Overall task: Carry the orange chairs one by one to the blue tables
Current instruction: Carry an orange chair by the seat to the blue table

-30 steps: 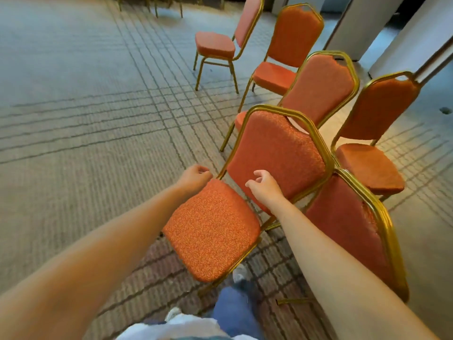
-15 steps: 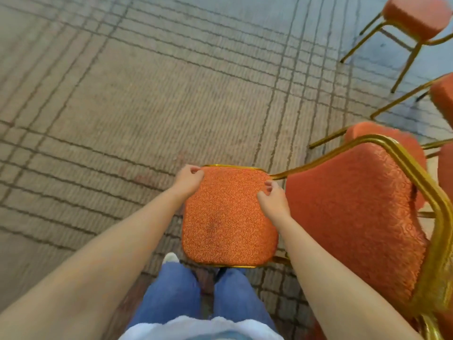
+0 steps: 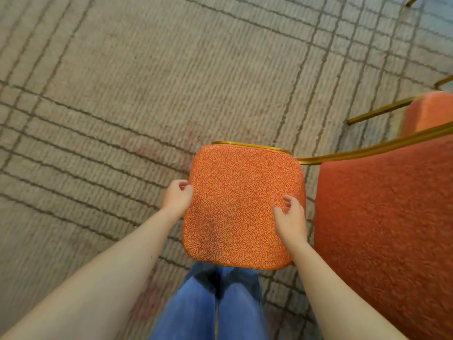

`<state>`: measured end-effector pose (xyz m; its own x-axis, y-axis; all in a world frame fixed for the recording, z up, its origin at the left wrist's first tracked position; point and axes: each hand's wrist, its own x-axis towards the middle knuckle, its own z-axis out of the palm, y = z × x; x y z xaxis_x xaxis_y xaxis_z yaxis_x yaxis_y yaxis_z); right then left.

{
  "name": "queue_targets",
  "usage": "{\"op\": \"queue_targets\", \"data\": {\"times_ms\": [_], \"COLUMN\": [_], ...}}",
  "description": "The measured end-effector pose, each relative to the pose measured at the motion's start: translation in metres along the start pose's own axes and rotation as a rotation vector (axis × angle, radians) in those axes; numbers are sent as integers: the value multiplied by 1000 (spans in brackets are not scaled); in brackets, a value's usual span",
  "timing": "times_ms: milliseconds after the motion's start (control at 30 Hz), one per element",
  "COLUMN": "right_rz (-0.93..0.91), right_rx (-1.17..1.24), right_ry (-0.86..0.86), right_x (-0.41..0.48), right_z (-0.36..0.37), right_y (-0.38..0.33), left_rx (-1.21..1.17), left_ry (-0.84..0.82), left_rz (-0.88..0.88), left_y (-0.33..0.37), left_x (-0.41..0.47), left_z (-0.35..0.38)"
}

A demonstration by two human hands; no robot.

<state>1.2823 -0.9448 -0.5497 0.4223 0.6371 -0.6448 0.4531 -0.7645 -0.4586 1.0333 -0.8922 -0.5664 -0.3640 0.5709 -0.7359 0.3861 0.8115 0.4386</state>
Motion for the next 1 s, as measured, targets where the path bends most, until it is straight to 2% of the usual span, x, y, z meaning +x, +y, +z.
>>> {"op": "queue_targets", "data": {"times_ms": [367, 767, 1000], "right_rz": [16, 33, 141], "right_rx": [2, -48, 84], "right_ry": [43, 272, 208], "right_x": [55, 117, 146], "right_z": [53, 51, 49], "right_y": [41, 95, 118], "left_rx": [68, -44, -67], "left_ry": [123, 214, 233], "left_rz": [-11, -29, -23], "left_y": [-53, -67, -73], "left_x": [69, 112, 114], "left_z": [54, 94, 100]}}
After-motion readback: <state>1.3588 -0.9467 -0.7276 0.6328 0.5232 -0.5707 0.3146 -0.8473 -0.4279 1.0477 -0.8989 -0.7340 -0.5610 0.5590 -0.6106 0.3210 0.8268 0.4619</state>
